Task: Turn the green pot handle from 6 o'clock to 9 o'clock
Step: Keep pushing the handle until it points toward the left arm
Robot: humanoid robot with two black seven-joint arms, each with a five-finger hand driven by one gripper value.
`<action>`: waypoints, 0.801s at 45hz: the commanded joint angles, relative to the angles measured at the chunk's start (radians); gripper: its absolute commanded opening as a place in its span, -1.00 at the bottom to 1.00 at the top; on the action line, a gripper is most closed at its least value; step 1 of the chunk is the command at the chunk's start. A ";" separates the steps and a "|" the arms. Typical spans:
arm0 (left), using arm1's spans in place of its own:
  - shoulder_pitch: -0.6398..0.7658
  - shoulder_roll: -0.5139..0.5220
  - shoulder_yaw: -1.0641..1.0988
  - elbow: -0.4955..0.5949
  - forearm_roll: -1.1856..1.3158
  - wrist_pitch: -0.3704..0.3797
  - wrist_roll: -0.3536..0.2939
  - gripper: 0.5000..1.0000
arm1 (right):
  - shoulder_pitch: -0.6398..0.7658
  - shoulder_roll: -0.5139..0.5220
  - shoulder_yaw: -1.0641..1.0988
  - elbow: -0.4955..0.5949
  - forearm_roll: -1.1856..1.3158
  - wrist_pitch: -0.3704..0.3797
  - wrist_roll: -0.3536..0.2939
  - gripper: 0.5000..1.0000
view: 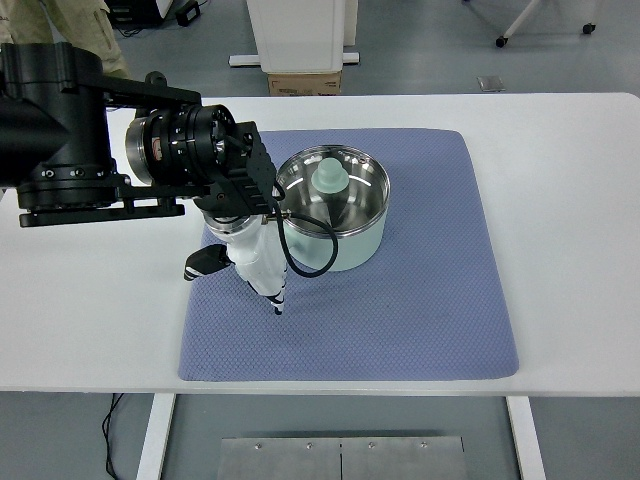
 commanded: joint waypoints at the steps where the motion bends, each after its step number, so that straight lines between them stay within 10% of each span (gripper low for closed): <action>1: -0.007 0.000 0.008 0.000 0.021 0.000 -0.008 1.00 | 0.000 0.000 0.000 0.000 0.000 0.000 0.000 1.00; 36: -0.038 0.002 0.084 0.022 0.064 0.000 -0.015 1.00 | 0.000 0.000 0.000 0.000 0.000 0.000 0.000 1.00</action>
